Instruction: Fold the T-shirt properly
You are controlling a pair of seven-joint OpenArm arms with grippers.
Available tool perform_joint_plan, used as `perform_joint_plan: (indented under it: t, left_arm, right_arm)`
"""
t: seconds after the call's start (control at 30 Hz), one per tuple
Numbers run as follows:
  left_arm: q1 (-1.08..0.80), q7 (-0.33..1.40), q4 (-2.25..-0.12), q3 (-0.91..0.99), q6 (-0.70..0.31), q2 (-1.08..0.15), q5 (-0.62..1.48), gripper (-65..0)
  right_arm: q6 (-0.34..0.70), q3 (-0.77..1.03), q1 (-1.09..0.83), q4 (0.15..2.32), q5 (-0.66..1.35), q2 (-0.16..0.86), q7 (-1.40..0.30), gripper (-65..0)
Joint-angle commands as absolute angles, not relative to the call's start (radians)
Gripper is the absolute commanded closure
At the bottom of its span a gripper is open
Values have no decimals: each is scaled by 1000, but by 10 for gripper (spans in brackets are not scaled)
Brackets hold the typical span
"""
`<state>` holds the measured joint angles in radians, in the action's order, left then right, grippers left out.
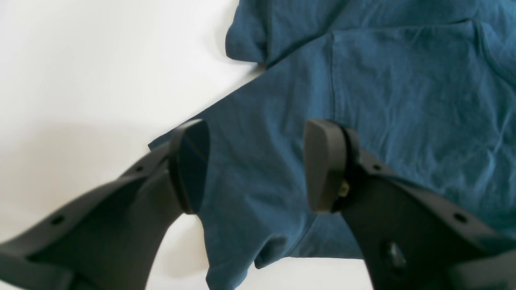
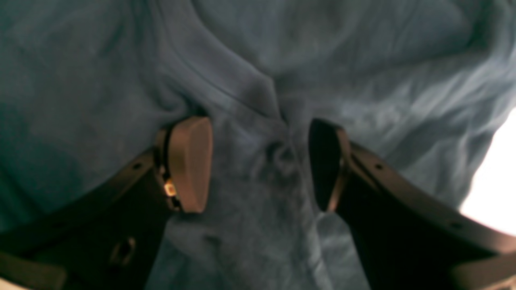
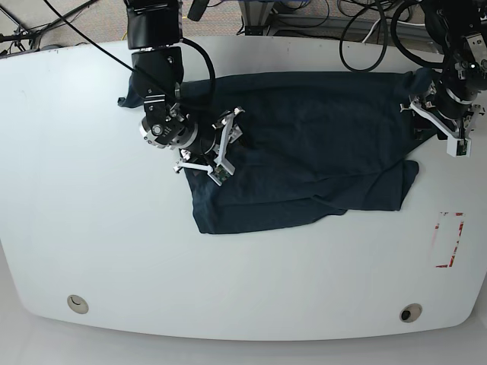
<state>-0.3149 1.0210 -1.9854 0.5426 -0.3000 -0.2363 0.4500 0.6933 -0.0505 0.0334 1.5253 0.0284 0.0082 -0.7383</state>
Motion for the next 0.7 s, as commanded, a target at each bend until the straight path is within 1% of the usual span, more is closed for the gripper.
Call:
perform_joint_plan:
  t: [0.0, 0.23, 0.67]
  left_arm:
    - [-309, 1001, -1992, 549, -300, -248, 456, -346]
    - [-309, 1001, -1983, 549, -300, -248, 456, -346]
    - [-309, 1001, -1983, 547, -300, -248, 456, -346]
  right_arm:
    - [698, -51, 53, 1567, 51, 5, -717, -357]
    - [698, -101, 45, 1563, 41, 5, -717, -357]
    - [698, -104, 74, 1504, 39, 5, -708, -357]
